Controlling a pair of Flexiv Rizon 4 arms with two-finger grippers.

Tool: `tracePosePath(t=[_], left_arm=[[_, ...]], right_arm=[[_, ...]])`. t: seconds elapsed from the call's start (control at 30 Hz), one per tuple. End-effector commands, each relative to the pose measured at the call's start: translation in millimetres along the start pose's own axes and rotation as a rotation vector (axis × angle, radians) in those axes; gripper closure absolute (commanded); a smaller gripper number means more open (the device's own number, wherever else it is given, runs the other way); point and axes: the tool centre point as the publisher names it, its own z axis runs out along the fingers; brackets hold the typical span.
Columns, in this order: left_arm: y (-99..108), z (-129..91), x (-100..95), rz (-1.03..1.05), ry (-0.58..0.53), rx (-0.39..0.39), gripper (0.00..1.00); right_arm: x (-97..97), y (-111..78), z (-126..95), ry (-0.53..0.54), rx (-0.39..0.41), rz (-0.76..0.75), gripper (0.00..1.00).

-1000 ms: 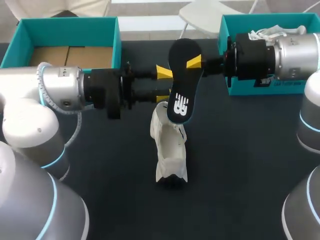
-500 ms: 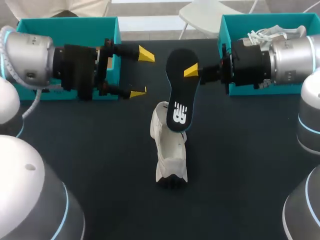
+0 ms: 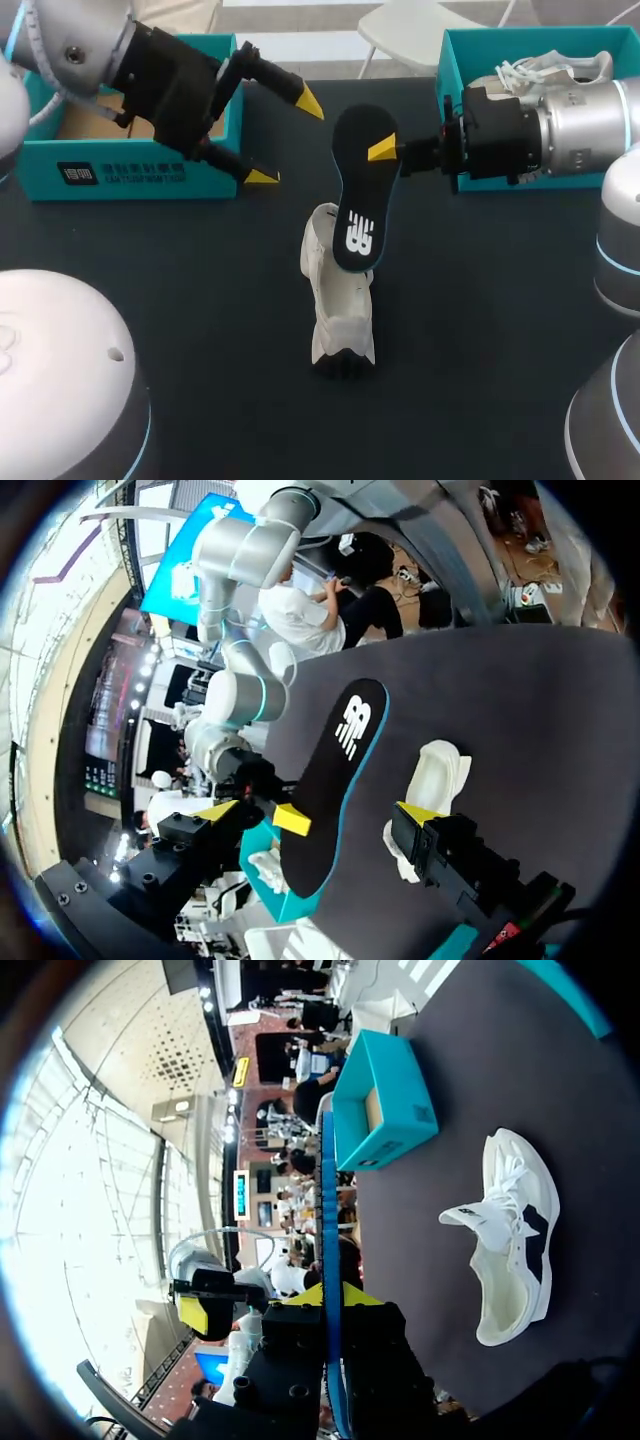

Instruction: Take the shoe out of the shoebox, open the shoe tongue, remove and reinsert the insole, then place the shoe into the shoebox

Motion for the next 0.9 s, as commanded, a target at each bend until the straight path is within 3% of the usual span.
tracePosePath(t=[0.03,0.3,0.4,0.53,0.9], left_arm=[[0,0,-6.3,-0.040,0.407,-0.026,0.00],[0,0,-6.3,-0.040,0.407,-0.026,0.00],[2,3,-7.4,0.031,0.535,-0.081,0.00],[6,0,-15.4,0.146,0.627,-0.145,0.00],[16,7,-32.0,0.214,0.728,-0.174,0.00]], right_arm=[[1.0,-0.6,4,0.013,-0.001,-0.012,1.00],[1.8,-1.9,7,0.037,0.011,-0.033,1.00],[2.3,-2.4,8,0.036,0.017,-0.038,1.00],[2.9,-3.5,8,0.033,0.025,-0.041,1.00],[6.3,-4.9,7,0.020,0.034,-0.048,1.00]])
